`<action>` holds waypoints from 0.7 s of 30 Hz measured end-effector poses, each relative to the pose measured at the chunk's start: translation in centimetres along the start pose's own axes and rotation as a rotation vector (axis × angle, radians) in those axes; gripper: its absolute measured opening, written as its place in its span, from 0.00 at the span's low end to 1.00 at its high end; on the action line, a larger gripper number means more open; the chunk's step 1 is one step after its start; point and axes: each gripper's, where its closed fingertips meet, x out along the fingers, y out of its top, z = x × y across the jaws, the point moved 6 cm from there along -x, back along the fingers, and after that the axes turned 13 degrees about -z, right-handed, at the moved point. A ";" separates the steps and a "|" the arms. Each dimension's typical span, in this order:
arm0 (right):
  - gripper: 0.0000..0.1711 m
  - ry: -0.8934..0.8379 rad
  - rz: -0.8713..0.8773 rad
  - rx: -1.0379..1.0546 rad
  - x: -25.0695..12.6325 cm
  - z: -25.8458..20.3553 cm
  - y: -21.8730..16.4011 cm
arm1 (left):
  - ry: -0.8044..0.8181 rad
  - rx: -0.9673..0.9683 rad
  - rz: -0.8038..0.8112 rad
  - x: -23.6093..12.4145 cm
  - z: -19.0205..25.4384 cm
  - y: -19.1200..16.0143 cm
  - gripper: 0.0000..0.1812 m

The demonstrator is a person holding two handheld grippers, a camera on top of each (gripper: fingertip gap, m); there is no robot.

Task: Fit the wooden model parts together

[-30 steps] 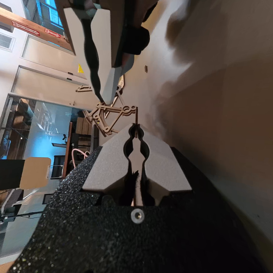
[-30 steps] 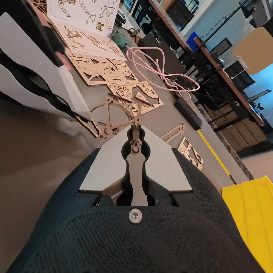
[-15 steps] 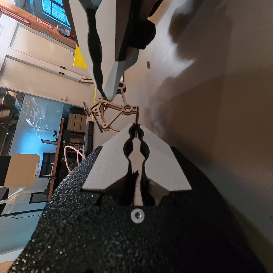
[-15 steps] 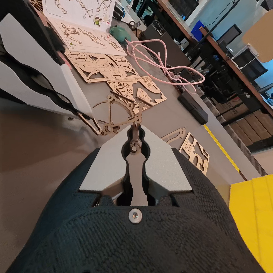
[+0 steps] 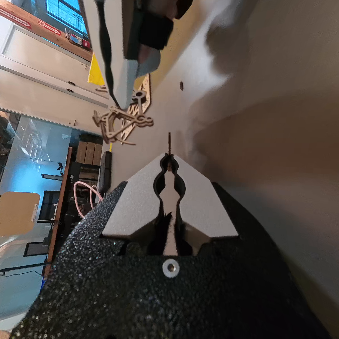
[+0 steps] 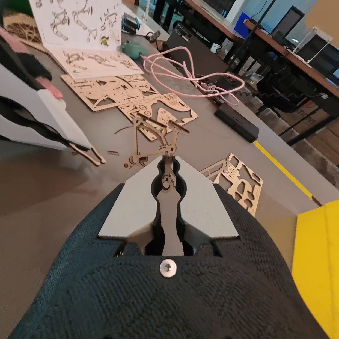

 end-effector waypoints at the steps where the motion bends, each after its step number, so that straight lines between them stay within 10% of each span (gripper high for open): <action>1: 0.03 0.010 0.010 0.024 -0.1 0.4 -0.1 | -0.005 0.004 -0.015 0.0 0.1 0.0 0.00; 21: 0.03 0.307 -0.012 -0.104 -1.6 -1.6 -0.4 | 0.018 -0.065 -0.023 -0.2 -0.2 0.9 0.00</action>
